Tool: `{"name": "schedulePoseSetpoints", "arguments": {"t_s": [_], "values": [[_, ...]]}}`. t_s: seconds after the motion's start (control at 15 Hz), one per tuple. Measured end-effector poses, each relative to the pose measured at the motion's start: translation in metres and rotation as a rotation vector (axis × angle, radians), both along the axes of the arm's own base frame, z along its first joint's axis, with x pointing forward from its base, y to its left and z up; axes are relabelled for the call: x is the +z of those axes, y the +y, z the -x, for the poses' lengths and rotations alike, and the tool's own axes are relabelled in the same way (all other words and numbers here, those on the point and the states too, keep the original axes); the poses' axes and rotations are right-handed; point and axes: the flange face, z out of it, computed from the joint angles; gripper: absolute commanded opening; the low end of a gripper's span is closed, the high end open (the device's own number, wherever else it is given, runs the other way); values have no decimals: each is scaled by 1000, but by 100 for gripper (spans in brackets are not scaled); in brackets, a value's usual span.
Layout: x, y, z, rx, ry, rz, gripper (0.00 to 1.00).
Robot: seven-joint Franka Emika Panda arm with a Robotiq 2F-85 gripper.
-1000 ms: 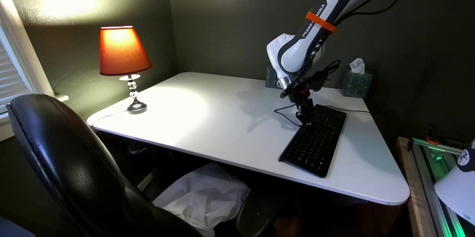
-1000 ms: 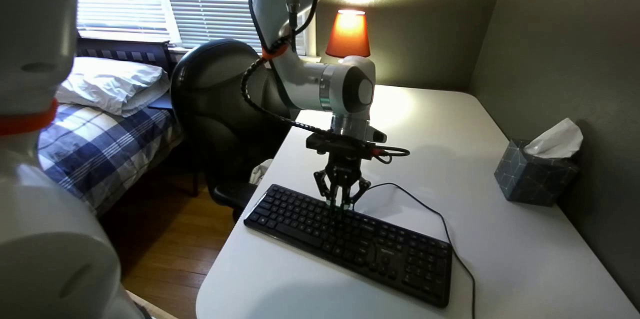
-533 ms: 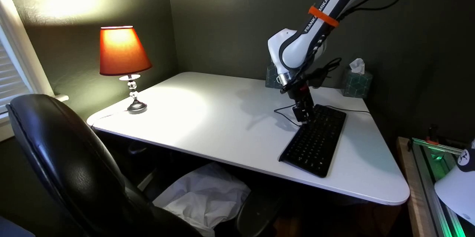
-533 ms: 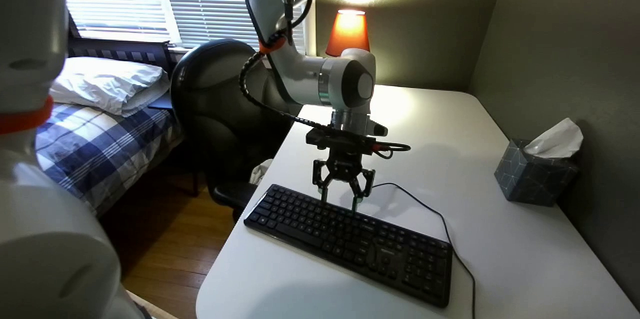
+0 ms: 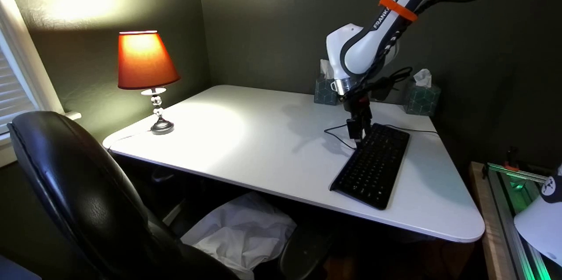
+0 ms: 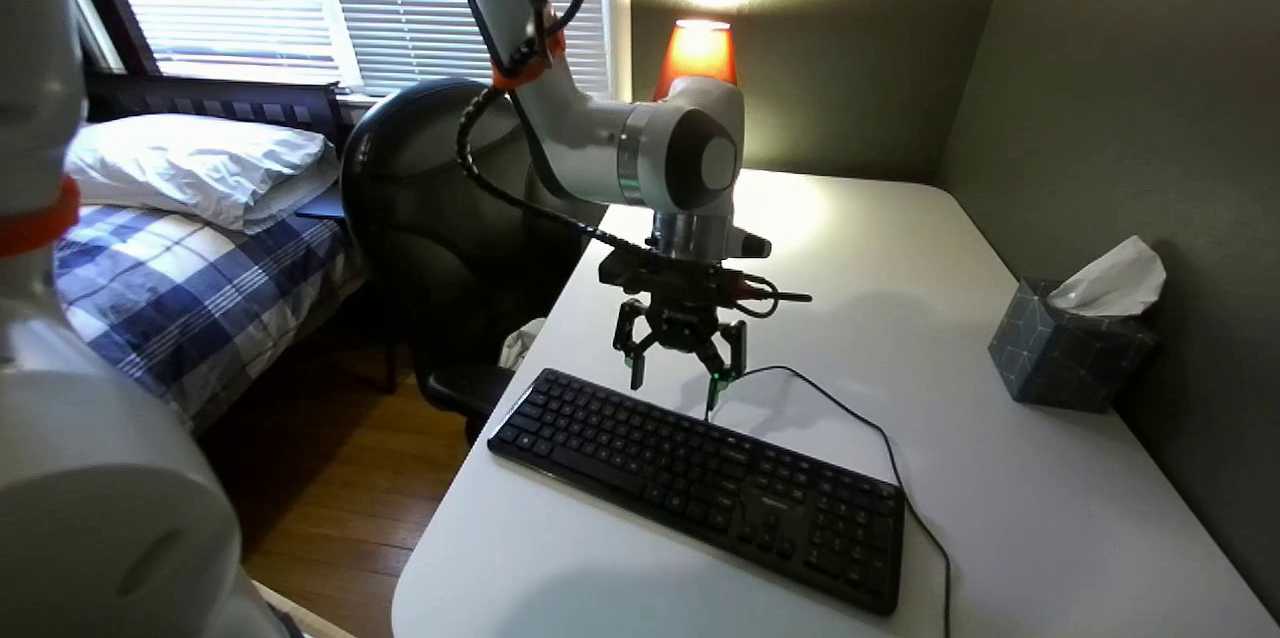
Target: Press a letter key in the middle of the keyboard
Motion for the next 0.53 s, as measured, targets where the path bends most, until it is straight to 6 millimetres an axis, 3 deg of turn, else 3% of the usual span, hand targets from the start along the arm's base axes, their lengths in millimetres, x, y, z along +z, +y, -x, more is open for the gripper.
{"name": "schedulePoseSetpoints", "arguments": {"t_s": [0.53], "values": [[30,-11,31,-71,-72,-17,100]]}}
